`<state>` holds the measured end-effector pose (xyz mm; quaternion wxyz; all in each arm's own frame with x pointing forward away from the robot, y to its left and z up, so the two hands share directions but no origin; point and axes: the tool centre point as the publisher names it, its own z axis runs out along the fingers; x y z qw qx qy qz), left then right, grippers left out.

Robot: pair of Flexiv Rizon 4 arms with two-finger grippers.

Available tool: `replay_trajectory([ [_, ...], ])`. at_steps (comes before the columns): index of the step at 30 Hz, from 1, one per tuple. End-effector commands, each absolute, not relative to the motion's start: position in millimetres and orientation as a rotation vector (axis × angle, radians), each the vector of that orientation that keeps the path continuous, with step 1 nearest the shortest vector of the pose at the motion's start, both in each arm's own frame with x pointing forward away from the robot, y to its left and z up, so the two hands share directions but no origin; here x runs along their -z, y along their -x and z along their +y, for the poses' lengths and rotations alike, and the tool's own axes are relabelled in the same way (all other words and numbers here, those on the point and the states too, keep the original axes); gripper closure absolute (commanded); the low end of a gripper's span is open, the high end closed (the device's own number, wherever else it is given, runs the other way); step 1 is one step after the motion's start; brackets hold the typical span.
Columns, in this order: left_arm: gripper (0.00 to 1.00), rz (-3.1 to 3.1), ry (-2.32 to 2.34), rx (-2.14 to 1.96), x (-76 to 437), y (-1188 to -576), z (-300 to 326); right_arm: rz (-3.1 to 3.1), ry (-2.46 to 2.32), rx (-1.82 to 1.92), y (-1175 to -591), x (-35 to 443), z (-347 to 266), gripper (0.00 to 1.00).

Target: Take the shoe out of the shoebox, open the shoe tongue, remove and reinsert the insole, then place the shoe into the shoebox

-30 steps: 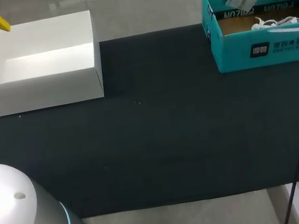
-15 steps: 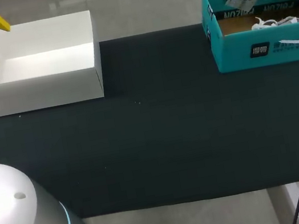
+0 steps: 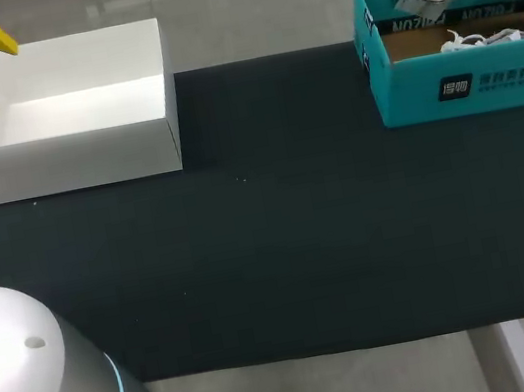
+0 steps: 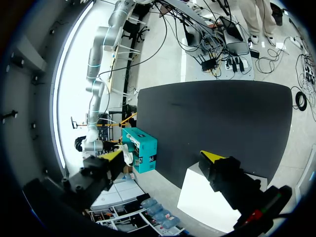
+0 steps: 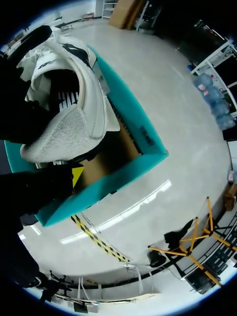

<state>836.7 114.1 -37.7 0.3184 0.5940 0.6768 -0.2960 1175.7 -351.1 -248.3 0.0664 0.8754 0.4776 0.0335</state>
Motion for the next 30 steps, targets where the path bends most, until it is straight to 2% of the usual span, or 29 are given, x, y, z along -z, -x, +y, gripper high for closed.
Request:
replay_trajectory([
  [1,0.00,1.783,-1.567,0.779,37.2,-838.0,114.1,1.423,-2.540,-0.152,-1172.9,257.3,-344.9,1.00],
  [30,0.00,1.783,-1.567,0.779,37.2,-838.0,114.1,1.418,-2.579,-0.010,-1196.3,324.5,-360.5,1.00],
])
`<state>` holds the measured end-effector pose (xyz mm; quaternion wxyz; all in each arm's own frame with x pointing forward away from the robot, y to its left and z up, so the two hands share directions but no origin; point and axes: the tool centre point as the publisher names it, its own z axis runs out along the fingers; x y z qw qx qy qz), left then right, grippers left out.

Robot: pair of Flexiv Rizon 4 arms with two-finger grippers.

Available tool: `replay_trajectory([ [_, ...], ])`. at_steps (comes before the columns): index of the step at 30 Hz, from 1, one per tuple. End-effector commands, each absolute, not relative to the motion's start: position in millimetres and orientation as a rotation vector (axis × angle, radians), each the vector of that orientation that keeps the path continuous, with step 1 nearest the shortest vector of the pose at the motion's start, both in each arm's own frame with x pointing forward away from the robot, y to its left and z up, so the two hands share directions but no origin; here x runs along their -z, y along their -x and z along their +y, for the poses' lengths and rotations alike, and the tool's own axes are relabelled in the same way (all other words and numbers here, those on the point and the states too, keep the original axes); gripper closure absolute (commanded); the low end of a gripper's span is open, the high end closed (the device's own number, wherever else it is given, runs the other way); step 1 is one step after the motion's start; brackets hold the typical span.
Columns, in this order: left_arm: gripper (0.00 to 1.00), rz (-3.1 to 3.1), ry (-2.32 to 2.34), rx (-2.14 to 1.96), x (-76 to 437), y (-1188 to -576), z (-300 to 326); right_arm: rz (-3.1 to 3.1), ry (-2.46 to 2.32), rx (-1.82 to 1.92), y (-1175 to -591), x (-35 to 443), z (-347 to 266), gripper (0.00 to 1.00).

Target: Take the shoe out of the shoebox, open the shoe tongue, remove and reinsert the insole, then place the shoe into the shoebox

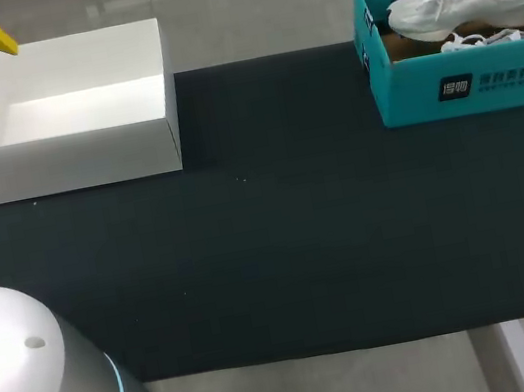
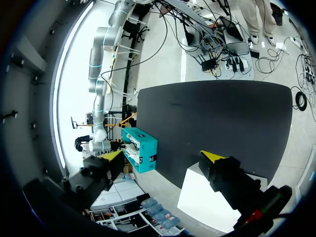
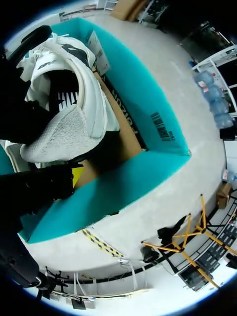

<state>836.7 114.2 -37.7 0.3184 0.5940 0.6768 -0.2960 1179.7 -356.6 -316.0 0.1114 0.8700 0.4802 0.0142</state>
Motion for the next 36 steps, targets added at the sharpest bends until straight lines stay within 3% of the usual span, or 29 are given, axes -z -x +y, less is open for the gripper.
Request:
replay_trajectory([
  [1,0.00,1.783,-1.567,0.779,37.2,-838.0,114.1,1.416,-2.581,-0.004,-1196.8,326.8,-361.0,1.00],
  [30,0.00,1.783,-1.567,0.779,37.2,-838.0,114.1,1.374,-2.637,0.146,-1189.5,368.8,-361.8,1.00],
  [32,0.00,1.783,-1.567,0.779,37.2,-838.0,114.1,1.367,-2.638,0.134,-1188.0,363.4,-361.3,0.68],
  [35,0.00,1.783,-1.567,0.779,37.2,-838.0,114.1,1.358,-2.635,0.117,-1186.4,357.7,-361.8,0.45],
  [36,0.00,1.783,-1.567,0.779,37.2,-838.0,114.1,1.357,-2.637,0.109,-1186.0,355.4,-361.4,0.22],
])
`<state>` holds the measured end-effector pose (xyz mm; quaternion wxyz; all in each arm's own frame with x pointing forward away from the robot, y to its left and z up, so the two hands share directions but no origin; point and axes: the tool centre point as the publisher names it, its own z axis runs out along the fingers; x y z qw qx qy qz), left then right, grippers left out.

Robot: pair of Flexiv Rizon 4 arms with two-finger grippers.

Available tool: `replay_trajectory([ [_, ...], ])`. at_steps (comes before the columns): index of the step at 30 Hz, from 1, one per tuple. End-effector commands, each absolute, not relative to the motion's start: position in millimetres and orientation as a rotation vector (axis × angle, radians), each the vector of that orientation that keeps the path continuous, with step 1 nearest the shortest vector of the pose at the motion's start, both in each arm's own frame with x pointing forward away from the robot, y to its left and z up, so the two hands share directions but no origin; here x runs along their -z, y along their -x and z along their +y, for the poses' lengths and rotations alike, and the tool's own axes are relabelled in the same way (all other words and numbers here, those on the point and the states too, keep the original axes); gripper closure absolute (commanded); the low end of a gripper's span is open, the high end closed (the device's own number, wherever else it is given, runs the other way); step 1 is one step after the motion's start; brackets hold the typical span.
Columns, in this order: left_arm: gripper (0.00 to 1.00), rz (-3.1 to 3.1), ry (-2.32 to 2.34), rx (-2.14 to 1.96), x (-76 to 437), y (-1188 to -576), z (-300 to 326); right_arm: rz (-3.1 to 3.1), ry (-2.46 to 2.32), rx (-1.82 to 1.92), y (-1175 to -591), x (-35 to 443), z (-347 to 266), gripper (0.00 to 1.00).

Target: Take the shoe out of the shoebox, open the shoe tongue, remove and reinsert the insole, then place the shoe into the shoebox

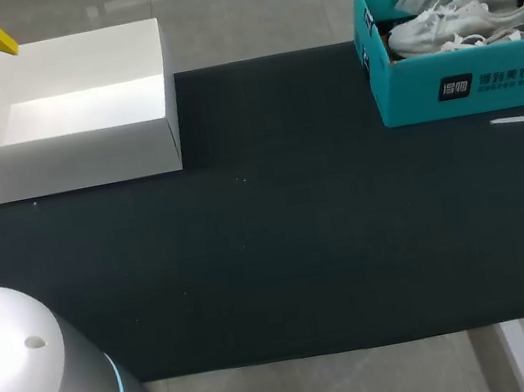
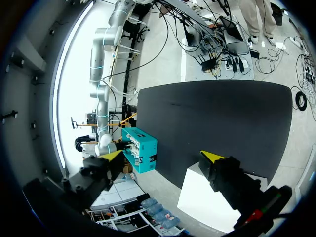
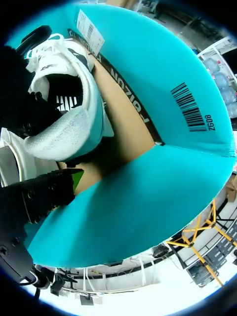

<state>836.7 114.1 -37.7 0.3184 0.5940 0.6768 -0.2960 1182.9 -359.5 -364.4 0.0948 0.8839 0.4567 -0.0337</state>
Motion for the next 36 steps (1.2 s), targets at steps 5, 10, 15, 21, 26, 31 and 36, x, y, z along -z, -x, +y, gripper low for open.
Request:
replay_trajectory([
  [5,0.00,1.783,-1.567,0.779,37.2,-838.0,114.1,1.375,-2.623,0.052,-1183.1,337.0,-352.6,0.00],
  [10,0.00,1.783,-1.567,0.779,37.2,-838.0,114.1,1.398,-2.635,-0.059,-1175.8,306.2,-337.5,0.00],
  [15,0.00,1.783,-1.567,0.779,37.2,-838.0,114.1,1.434,-2.632,-0.157,-1164.9,277.1,-320.1,0.00],
  [21,0.00,1.783,-1.567,0.779,37.2,-838.0,114.1,1.523,-2.598,-0.211,-1146.0,252.1,-299.6,0.00],
  [26,0.00,1.783,-1.567,0.779,37.2,-838.0,114.1,1.620,-2.555,-0.261,-1131.1,235.0,-279.1,0.00],
  [31,0.00,1.783,-1.567,0.779,37.2,-838.0,114.1,1.671,-2.497,-0.264,-1112.3,225.2,-261.6,0.00],
  [36,0.00,1.783,-1.567,0.779,37.2,-838.0,114.1,1.681,-2.508,-0.272,-1104.2,224.4,-255.4,0.00],
])
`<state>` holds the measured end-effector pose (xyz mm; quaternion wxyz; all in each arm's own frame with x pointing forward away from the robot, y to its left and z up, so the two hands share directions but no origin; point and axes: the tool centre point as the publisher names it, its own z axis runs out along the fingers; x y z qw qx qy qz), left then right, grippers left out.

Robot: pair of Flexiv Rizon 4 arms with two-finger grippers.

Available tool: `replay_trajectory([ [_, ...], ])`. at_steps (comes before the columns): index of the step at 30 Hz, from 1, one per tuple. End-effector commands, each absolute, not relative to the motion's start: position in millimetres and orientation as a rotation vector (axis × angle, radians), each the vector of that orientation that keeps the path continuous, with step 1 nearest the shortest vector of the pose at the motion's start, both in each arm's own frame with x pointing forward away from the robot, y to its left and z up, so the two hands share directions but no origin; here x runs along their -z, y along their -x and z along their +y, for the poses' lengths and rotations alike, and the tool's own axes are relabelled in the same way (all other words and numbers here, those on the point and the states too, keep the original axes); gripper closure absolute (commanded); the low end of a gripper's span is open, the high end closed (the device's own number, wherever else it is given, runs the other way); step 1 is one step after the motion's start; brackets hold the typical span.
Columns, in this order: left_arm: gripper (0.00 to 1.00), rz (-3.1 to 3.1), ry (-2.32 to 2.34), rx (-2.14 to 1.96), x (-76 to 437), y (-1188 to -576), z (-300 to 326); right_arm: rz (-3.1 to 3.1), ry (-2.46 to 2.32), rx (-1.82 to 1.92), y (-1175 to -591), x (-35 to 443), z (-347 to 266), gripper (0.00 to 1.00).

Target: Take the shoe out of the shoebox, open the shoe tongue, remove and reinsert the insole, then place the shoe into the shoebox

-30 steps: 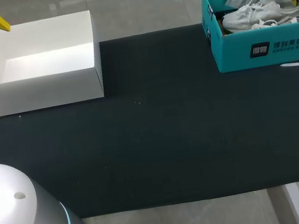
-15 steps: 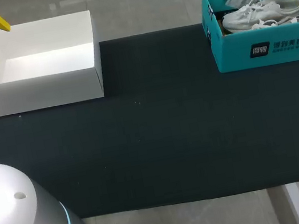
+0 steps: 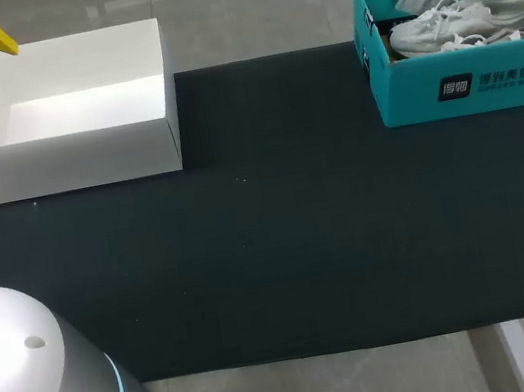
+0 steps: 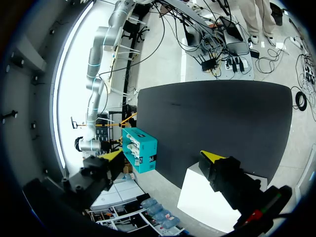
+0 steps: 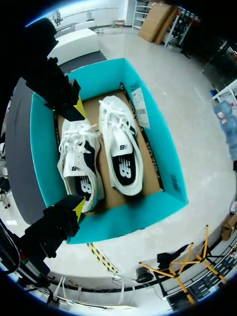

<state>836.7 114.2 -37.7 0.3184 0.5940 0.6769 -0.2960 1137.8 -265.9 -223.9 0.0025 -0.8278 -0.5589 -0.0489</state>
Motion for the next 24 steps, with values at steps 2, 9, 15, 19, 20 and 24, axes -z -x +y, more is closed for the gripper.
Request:
replay_trajectory([
  [2,0.00,1.783,-1.567,0.779,37.2,-838.0,114.1,-1.803,2.690,0.291,-1104.2,224.4,-255.4,0.00],
  [9,0.00,1.836,-1.506,0.763,32.4,-843.4,108.3,-1.803,2.690,0.291,-1104.2,224.4,-255.4,0.00],
  [15,0.00,2.514,-0.902,0.542,27.6,-869.0,81.1,-1.811,2.678,0.276,-1098.7,224.7,-252.4,0.00],
  [19,0.00,2.753,-0.468,0.439,33.5,-875.1,82.9,-1.815,2.667,0.228,-1080.4,225.6,-244.1,0.00],
  [20,0.00,2.775,-0.403,0.436,34.9,-875.6,83.8,-1.819,2.665,0.218,-1075.6,224.8,-242.5,0.00],
  [24,0.00,2.884,0.007,0.348,47.9,-883.6,93.9,-1.827,2.659,0.192,-1056.2,216.7,-235.7,0.00],
])
